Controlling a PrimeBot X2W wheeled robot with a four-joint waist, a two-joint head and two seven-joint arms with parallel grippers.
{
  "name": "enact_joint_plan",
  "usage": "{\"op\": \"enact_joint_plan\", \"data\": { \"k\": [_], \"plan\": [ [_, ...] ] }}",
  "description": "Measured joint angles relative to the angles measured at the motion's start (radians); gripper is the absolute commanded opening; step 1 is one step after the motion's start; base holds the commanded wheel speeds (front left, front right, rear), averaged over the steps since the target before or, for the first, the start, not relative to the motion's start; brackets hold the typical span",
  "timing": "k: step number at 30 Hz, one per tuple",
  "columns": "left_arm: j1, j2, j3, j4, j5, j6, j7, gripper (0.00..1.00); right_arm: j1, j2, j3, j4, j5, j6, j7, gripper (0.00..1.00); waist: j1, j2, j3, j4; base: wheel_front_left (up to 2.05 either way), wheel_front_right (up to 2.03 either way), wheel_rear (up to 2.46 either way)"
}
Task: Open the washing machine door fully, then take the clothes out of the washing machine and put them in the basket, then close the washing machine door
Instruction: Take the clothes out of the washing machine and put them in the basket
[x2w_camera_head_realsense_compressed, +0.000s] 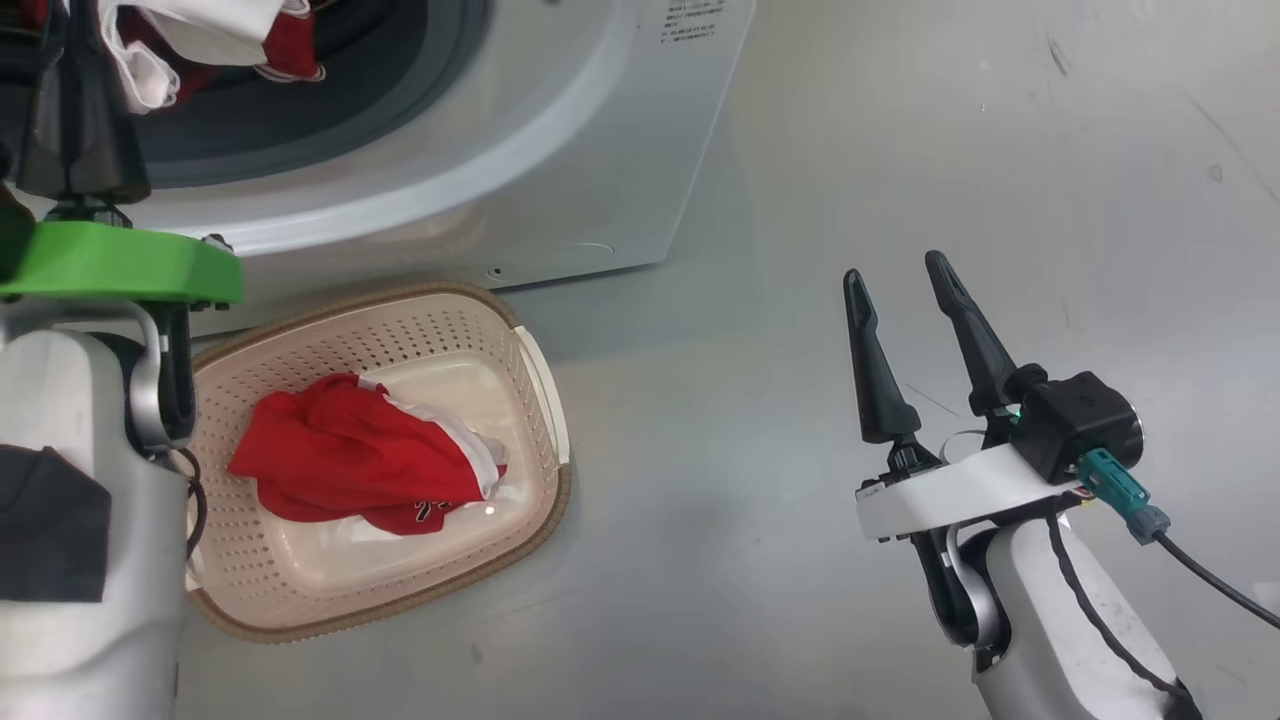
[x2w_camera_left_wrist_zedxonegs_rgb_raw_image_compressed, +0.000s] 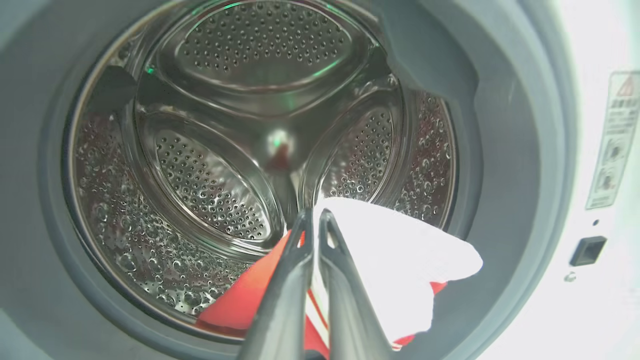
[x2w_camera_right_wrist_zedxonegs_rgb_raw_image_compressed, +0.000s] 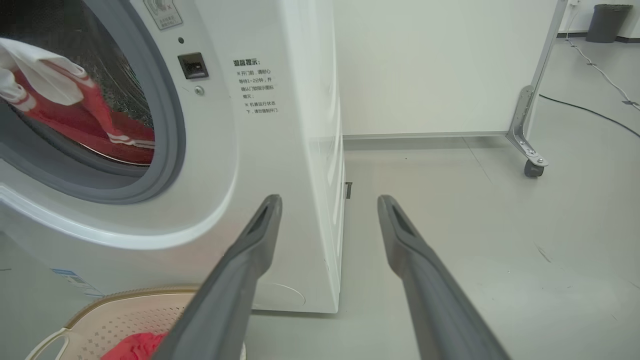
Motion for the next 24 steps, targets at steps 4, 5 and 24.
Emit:
{"op": "enact_joint_plan", "data": {
  "k": [4, 5, 24],
  "plan": [
    [0.031, -0.013, -0.009, -0.050, 0.000, 0.000, -0.001, 0.00, 0.024, 0.000, -0.008, 0.011, 0.000, 0.003, 0.000, 1.00, 0.0000, 0.0000, -0.041, 0.021, 0.00, 0.00, 0.00],
    [0.037, -0.014, -0.010, -0.061, 0.000, 0.000, -0.001, 0.00, 0.029, 0.000, -0.009, 0.013, 0.000, 0.003, 0.000, 1.00, 0.0000, 0.0000, -0.051, 0.026, 0.00, 0.00, 0.00],
    [0.157, -0.028, -0.013, -0.307, 0.030, 0.021, -0.013, 0.00, 0.125, 0.000, -0.029, 0.043, -0.001, 0.026, 0.000, 1.00, 0.0000, 0.0000, -0.236, 0.073, 0.00, 0.00, 0.00]
  ]
}}
